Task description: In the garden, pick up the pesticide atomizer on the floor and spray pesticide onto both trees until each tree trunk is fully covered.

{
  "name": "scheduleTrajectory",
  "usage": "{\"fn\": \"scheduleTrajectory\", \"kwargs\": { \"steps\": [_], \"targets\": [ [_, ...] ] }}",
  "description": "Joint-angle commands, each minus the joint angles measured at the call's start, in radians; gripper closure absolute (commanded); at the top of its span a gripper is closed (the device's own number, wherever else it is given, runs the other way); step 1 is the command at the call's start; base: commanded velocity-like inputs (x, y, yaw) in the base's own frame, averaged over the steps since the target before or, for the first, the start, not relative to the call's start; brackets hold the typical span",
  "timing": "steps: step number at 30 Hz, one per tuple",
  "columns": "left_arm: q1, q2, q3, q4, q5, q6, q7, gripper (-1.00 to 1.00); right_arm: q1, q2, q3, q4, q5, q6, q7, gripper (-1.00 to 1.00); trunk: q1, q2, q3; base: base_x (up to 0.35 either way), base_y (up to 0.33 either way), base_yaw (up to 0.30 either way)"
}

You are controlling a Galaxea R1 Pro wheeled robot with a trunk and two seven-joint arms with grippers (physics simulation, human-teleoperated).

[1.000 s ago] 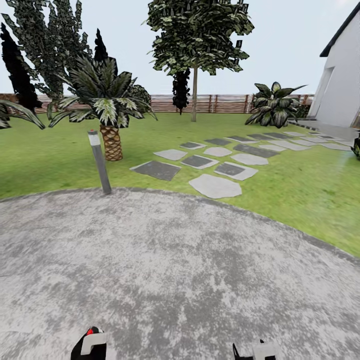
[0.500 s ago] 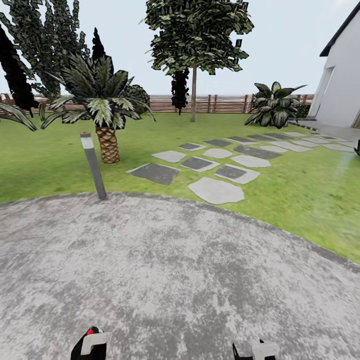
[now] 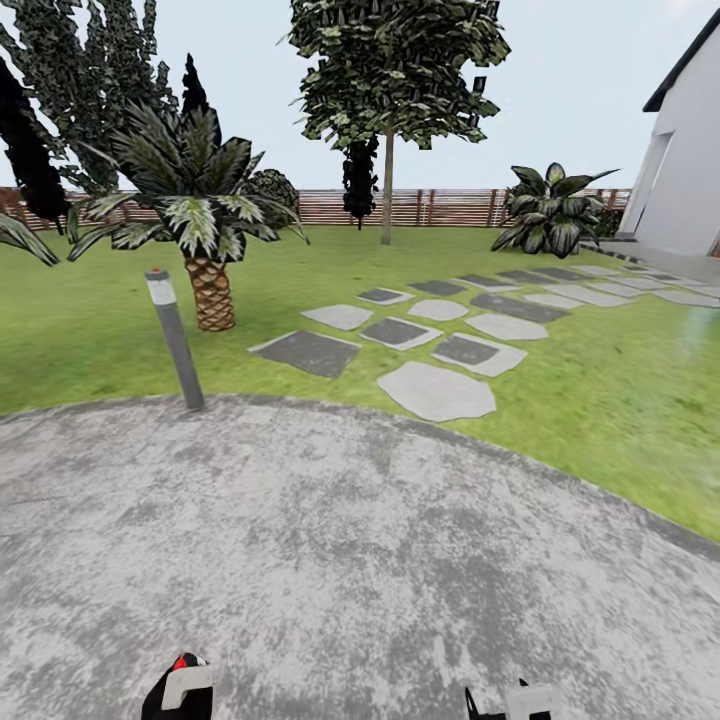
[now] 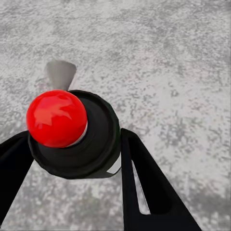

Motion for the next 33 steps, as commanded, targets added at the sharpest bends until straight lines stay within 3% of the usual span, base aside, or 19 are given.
{"fn": "scheduleTrajectory", "kwargs": {
  "steps": [1,33],
  "targets": [
    [0.000,0.000,0.000,0.000,0.000,0.000,0.000,1.00,0.000,0.000,0.000,0.000,0.000,0.000,0.000,-1.00,0.000,0.000,0.000,0.339,0.000,0.000],
    [0.000,0.000,0.000,0.002,0.000,0.000,0.000,1.00,0.000,0.000,0.000,0.000,0.000,0.000,0.000,-1.00,0.000,0.000,0.000,0.339,0.000,0.000]
  ]
}}
